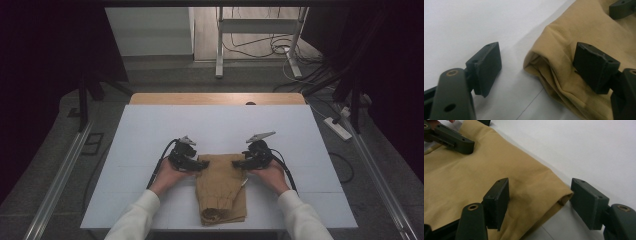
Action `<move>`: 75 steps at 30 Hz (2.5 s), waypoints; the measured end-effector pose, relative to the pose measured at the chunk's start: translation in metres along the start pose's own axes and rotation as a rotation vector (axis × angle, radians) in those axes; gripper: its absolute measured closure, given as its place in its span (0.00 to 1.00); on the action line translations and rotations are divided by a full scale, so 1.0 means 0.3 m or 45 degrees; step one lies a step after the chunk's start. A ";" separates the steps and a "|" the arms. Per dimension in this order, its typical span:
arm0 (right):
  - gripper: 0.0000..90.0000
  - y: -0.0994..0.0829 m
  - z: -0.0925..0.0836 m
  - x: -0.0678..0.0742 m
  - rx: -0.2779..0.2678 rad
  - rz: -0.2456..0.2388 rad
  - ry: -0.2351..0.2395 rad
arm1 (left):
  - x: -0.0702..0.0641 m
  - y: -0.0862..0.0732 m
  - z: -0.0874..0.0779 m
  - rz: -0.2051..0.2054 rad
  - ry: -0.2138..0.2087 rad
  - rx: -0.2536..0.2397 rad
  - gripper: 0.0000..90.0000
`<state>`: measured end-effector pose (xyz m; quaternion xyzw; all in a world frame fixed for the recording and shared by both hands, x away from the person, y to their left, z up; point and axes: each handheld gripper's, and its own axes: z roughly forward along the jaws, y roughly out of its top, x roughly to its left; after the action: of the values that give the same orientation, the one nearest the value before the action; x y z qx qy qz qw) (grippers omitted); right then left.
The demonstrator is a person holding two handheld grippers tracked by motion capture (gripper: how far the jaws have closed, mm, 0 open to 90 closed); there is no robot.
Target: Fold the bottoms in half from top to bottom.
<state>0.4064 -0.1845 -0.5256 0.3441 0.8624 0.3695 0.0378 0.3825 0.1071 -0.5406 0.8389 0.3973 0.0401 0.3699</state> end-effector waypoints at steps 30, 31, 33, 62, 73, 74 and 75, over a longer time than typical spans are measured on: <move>0.91 0.007 -0.016 0.059 -0.014 -0.167 0.032 | -0.046 -0.008 -0.038 0.095 -0.030 -0.066 0.82; 0.91 0.008 -0.017 0.061 -0.014 -0.166 0.029 | -0.047 -0.007 -0.040 0.093 -0.029 -0.071 0.82; 0.91 0.009 -0.020 0.062 -0.020 -0.172 0.028 | -0.047 -0.007 -0.044 0.094 -0.029 -0.077 0.82; 0.92 0.057 -0.036 0.040 -0.165 -0.168 -0.001 | -0.006 0.048 -0.087 0.072 -0.015 -0.186 0.83; 0.92 0.119 -0.006 -0.017 -0.204 -0.143 -0.032 | 0.059 0.134 -0.085 0.046 -0.001 -0.177 0.83; 0.92 0.124 -0.002 -0.020 -0.207 -0.143 -0.038 | 0.065 0.139 -0.084 0.039 0.003 -0.173 0.83; 0.92 0.131 0.003 -0.025 -0.207 -0.142 -0.040 | 0.072 0.146 -0.085 0.031 0.005 -0.171 0.83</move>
<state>0.4347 -0.1694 -0.5016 0.2970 0.8467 0.4302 0.0996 0.4160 0.1192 -0.4985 0.8169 0.3843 0.0729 0.4239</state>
